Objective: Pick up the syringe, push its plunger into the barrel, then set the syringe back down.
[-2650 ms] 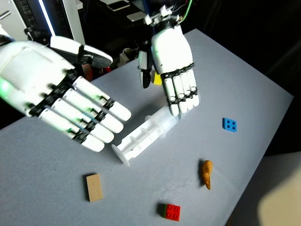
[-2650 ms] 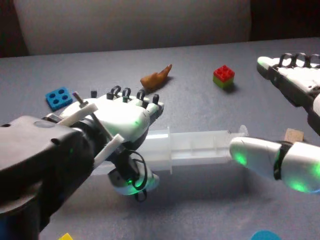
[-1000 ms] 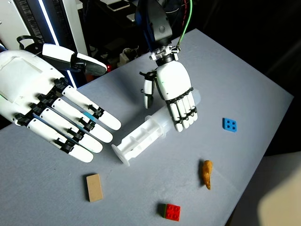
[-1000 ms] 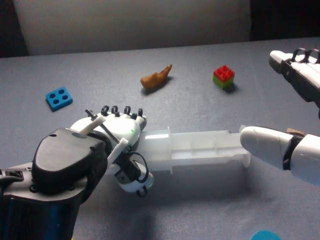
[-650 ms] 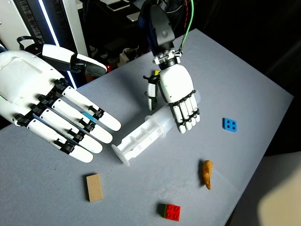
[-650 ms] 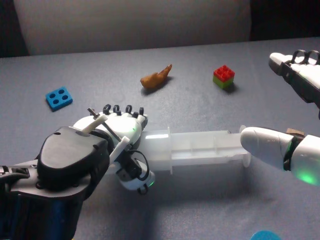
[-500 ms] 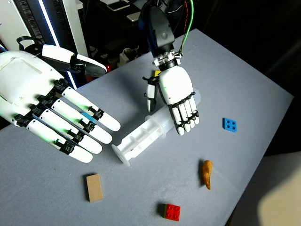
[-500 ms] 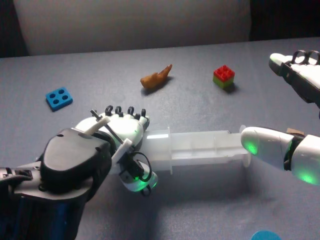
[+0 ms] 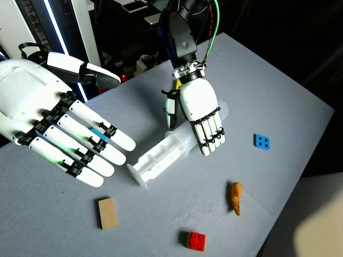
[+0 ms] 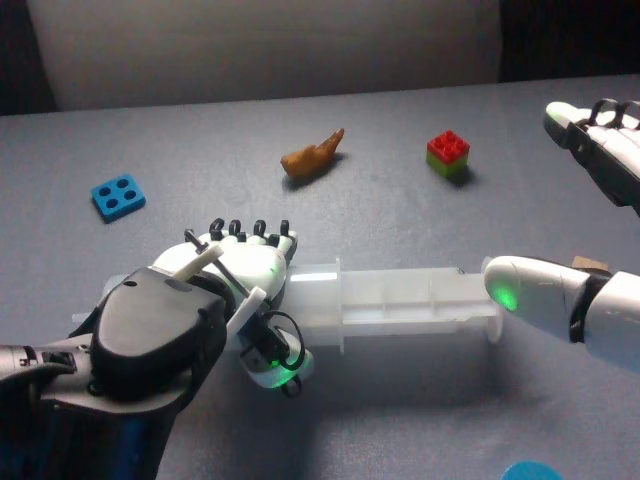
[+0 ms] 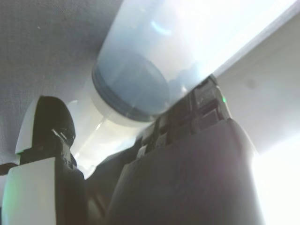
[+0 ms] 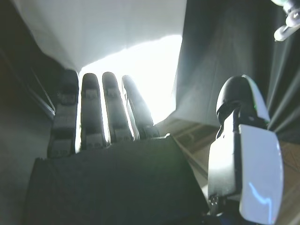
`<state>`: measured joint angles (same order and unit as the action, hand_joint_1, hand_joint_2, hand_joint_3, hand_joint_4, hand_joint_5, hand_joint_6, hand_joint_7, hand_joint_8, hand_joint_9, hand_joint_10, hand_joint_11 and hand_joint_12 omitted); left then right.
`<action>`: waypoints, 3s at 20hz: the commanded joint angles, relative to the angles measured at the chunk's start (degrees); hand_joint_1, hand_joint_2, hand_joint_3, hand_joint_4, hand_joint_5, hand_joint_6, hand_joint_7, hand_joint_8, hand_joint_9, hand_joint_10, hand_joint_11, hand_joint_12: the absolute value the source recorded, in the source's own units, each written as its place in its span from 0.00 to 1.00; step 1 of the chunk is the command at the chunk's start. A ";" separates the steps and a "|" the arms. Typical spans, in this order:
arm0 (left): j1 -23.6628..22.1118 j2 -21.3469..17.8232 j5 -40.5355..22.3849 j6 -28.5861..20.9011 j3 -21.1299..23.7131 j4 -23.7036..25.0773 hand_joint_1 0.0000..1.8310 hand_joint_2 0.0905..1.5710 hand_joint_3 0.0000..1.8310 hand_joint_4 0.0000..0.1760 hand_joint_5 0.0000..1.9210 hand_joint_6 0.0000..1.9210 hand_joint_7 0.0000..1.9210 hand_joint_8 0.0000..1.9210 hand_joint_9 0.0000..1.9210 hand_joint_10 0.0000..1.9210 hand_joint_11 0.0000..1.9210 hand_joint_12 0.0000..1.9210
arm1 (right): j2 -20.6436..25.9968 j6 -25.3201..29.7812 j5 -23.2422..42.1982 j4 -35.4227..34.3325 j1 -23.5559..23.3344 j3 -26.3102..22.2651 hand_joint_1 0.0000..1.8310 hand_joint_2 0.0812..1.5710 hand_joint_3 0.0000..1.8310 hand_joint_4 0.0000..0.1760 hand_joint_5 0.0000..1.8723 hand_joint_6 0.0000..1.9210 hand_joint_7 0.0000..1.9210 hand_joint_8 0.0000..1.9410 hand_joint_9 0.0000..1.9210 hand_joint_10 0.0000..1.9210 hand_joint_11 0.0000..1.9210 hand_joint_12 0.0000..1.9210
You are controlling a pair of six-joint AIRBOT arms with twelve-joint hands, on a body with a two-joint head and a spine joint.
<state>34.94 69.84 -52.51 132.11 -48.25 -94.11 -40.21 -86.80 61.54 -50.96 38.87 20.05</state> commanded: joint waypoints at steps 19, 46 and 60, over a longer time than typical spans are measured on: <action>0.89 1.37 -0.81 0.03 -1.06 3.89 0.39 0.72 0.01 0.00 0.00 0.00 0.00 0.00 0.00 0.00 0.00 0.00 | -0.31 0.34 6.07 4.29 0.54 0.52 0.06 0.61 0.00 0.00 0.02 0.00 0.03 0.00 0.03 0.00 0.00 0.14; -0.36 -1.19 5.29 -5.20 0.75 12.88 0.81 0.72 0.00 0.00 0.40 0.59 0.38 0.65 0.45 0.60 0.41 0.80 | -1.04 1.42 8.70 5.96 1.97 0.80 0.05 0.64 0.00 0.00 0.03 0.00 0.05 0.00 0.06 0.00 0.00 0.25; -3.51 -9.88 19.17 -20.85 1.27 40.50 0.82 0.68 0.00 0.00 0.47 0.49 0.44 0.57 0.52 0.52 0.48 0.73 | -1.52 11.27 26.34 4.11 -0.64 -0.72 0.04 0.64 0.00 0.00 0.02 0.00 0.04 0.00 0.04 0.00 0.00 0.13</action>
<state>32.23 60.31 -29.50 111.61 -46.74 -57.01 -42.06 -75.68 82.48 -52.07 38.70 19.03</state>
